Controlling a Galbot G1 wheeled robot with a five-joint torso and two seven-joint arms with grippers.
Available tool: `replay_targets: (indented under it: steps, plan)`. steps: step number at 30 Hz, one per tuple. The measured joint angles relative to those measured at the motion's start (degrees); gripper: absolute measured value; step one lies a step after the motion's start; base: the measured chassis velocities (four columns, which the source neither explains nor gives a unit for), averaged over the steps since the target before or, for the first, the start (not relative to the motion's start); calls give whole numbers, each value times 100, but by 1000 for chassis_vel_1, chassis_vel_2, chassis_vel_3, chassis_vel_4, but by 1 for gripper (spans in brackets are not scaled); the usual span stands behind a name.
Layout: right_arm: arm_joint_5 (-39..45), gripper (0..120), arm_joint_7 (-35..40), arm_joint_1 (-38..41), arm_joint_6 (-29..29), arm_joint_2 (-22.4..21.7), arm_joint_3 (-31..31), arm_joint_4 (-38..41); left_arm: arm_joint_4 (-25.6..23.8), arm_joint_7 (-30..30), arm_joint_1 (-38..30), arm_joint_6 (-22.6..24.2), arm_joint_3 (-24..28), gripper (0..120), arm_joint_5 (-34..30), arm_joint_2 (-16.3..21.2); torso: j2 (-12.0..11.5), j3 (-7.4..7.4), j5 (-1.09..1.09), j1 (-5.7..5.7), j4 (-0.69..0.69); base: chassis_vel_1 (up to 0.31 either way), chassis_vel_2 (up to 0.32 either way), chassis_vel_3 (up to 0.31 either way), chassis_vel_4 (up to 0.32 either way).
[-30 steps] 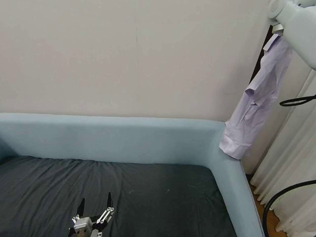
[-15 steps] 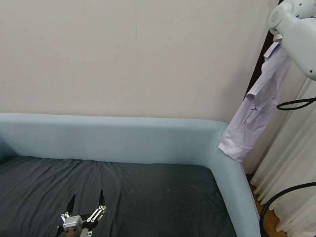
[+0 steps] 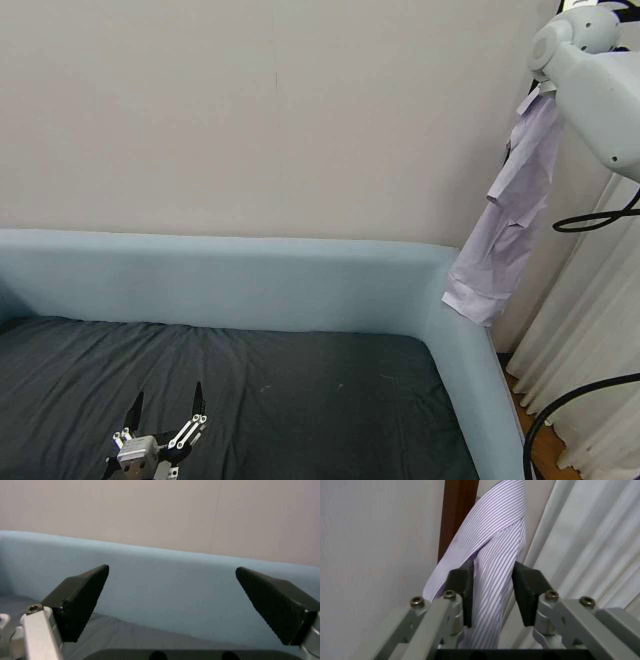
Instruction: Pick up the clothes from the sofa and hang them on the clothes hanger.
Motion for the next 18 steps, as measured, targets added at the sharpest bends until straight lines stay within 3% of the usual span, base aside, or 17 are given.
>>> replay_targets:
  steps: [4, 9, 12, 16, 18]
  plan:
    - [-151, 51, -11, -89, 356, -351, -95, 582, -26, -3, 30, 0, -5, 100, 11, -29, 0, 0, 1, 0, -2, 0, 0, 0, 0]
    - [-257, 65, -64, -193, 560, -754, -116, 1457, -30, -5, 52, 0, -2, 100, 35, -59, 0, 0, 2, 0, -3, 0, 0, 0, 0]
    - [-169, 79, -212, -333, 1023, -1274, 52, 2875, -32, -6, 66, -17, -8, 100, 49, -80, 1, -1, -4, 0, 1, 0, 0, 0, 0]
    - [-36, 90, -649, -624, 1720, -1624, 269, 3737, -32, -5, 68, -53, -16, 100, 57, -90, 1, -1, -2, -1, -1, 0, 0, 0, 0]
    - [395, 97, -898, -1227, 2170, -1921, 727, 4709, -22, 15, 71, -93, -12, 100, 84, -120, 1, -1, -1, -1, -4, 0, 0, 0, 0]
